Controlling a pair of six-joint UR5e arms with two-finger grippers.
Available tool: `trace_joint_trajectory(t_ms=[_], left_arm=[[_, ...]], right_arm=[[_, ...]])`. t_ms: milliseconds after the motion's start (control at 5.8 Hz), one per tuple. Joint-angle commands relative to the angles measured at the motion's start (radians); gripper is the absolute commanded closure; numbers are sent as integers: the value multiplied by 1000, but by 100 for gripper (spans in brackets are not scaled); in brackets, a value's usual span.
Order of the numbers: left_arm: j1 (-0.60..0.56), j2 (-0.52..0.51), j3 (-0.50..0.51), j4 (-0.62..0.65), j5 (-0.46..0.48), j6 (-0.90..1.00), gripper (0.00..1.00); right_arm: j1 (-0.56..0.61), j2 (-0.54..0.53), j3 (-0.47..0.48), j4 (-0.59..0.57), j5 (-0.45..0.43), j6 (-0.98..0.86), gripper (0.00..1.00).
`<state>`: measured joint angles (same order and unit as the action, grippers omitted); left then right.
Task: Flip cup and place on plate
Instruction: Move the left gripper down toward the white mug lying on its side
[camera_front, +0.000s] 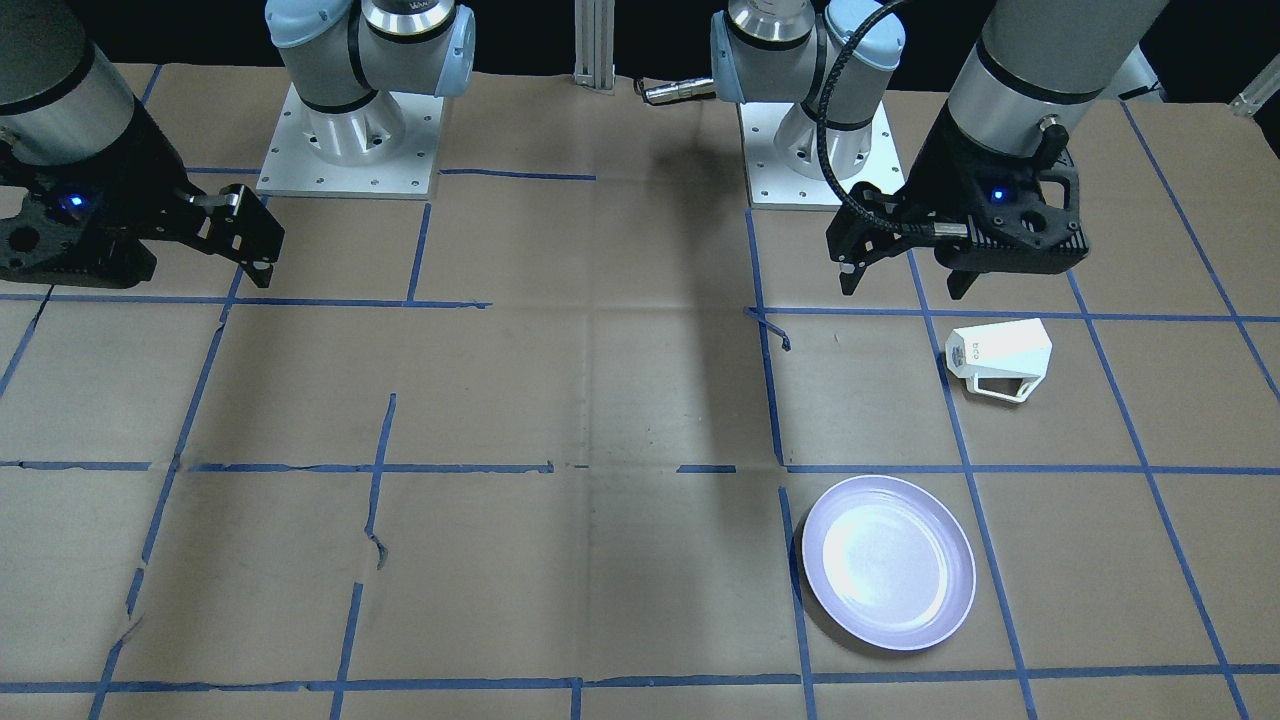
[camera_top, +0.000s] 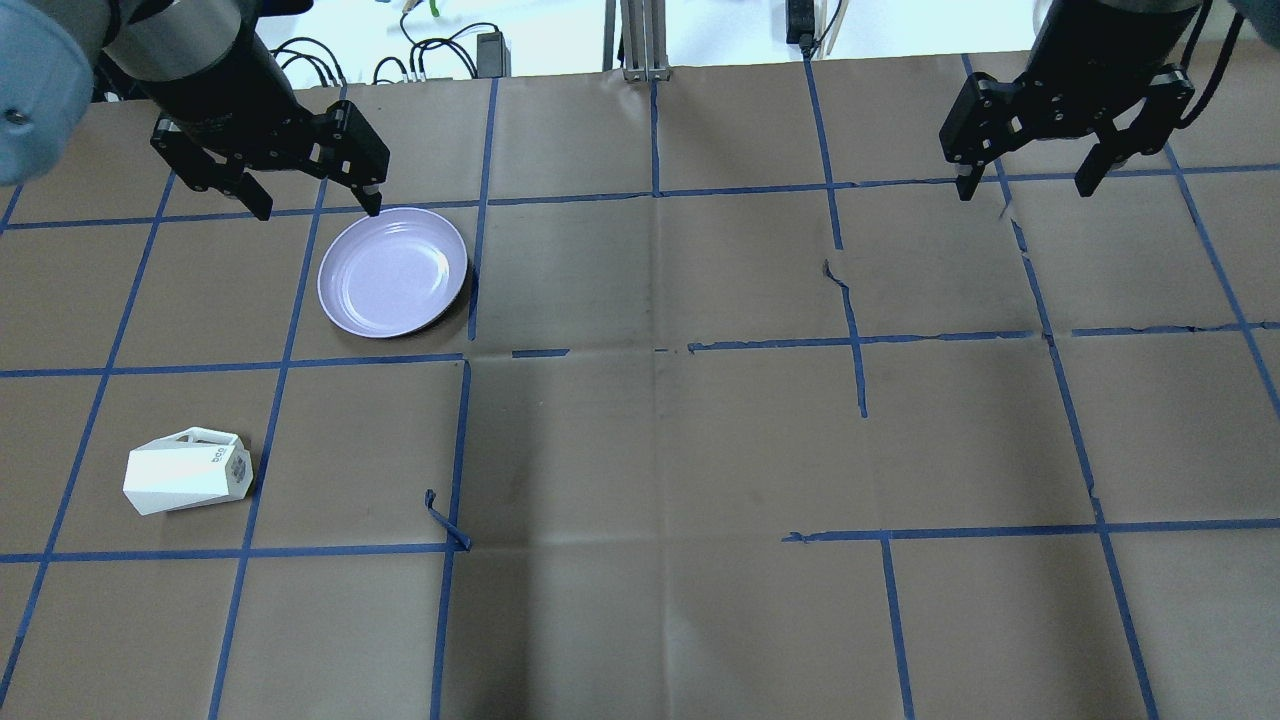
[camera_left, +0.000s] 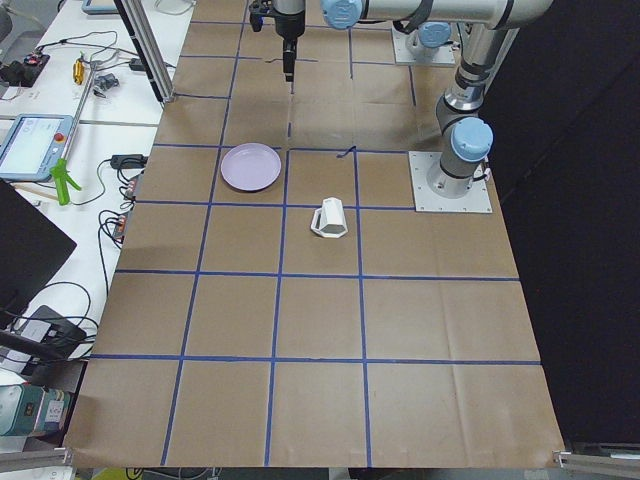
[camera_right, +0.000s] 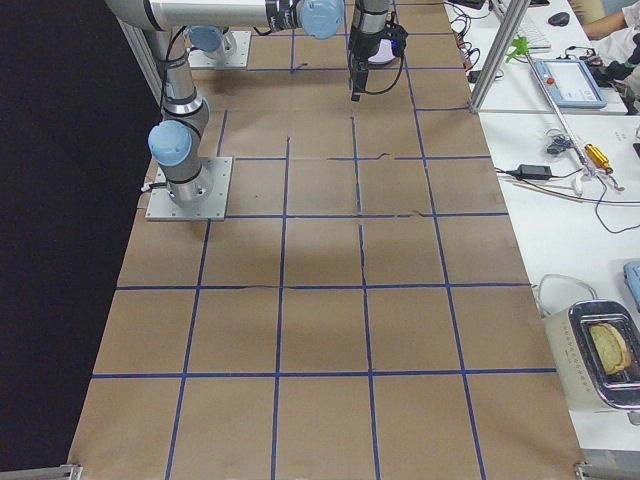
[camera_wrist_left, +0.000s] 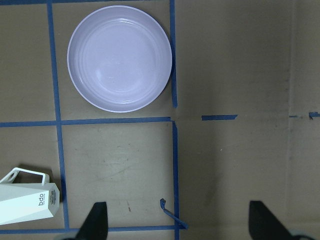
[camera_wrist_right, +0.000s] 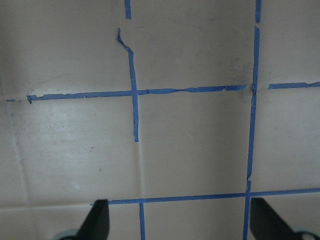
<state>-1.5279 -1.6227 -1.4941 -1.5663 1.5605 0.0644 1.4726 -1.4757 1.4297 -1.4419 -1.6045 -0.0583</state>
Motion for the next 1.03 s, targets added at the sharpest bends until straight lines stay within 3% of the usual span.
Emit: trace_joint_trajectory(t_ms=[0,517,690,862], left_arm=[[0,1,0,0,3,0,2],[40,23,-3,-12,4,20,2],[90,38,-6,-30,4,97,2],[174,55,-12,-82,6,349,2]], right_arm=[[0,0,0,0,0,0,0],[0,0,0,0,0,0,0],[0,0,0,0,0,0,0],[0,0,0,0,0,0,0]])
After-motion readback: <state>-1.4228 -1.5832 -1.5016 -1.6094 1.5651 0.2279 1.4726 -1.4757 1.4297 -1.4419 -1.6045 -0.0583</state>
